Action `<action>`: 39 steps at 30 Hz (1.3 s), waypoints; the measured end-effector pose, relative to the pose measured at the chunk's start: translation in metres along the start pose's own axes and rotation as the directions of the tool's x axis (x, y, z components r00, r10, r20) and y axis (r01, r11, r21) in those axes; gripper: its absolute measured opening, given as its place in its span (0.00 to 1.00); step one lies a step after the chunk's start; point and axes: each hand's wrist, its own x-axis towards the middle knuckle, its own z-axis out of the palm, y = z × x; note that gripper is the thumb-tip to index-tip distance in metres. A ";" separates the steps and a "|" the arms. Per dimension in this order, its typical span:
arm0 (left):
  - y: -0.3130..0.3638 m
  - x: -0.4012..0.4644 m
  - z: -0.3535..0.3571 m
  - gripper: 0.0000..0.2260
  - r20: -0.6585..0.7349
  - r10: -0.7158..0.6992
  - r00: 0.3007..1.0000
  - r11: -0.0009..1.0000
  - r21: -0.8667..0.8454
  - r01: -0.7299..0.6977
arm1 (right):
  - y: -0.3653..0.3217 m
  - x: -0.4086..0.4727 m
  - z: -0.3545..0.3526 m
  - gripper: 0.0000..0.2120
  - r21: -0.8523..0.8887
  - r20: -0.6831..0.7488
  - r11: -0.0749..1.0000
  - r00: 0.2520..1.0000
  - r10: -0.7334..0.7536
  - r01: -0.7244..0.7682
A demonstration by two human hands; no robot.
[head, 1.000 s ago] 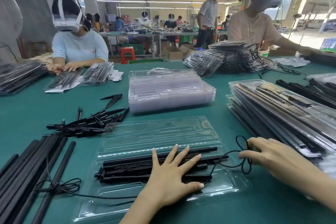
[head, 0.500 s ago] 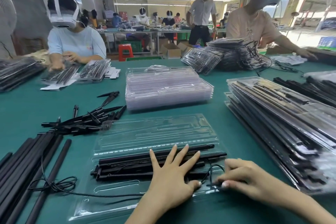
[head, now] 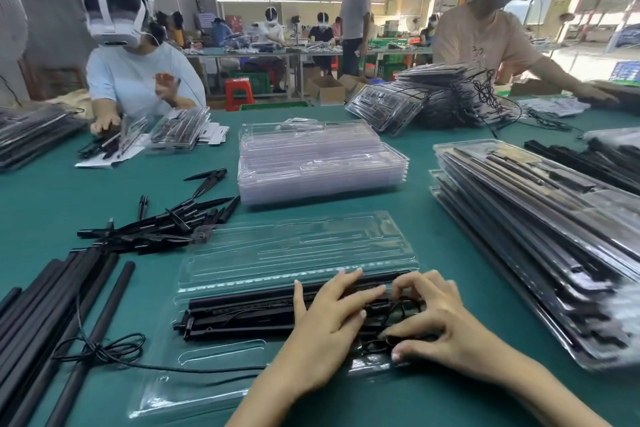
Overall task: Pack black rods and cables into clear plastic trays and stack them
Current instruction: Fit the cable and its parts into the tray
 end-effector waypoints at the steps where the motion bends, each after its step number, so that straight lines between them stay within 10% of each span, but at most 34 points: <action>1: 0.002 -0.003 0.002 0.16 -0.066 0.029 0.997 0.999 0.021 -0.027 | -0.001 0.000 0.000 0.14 -0.009 -0.014 1.000 1.000 0.003 -0.003; 6: 0.013 -0.011 0.014 0.12 -0.228 0.218 0.949 0.947 0.284 -0.149 | -0.006 -0.002 0.000 0.14 0.105 -0.117 0.994 0.993 0.005 0.007; 23: 0.013 -0.015 0.011 0.16 -0.048 -0.034 0.998 0.975 0.220 0.044 | -0.002 -0.039 -0.014 0.20 -0.133 0.044 0.991 0.999 0.001 0.005; 30: 0.022 -0.016 0.006 0.10 -0.008 0.285 0.959 0.826 0.510 -0.241 | -0.002 -0.033 -0.017 0.15 -0.080 -0.041 0.996 0.999 0.028 -0.031; 39: 0.021 -0.010 0.014 0.14 -0.095 0.140 0.986 0.950 0.293 -0.106 | -0.002 -0.037 -0.014 0.08 0.075 -0.087 0.989 0.987 0.133 -0.127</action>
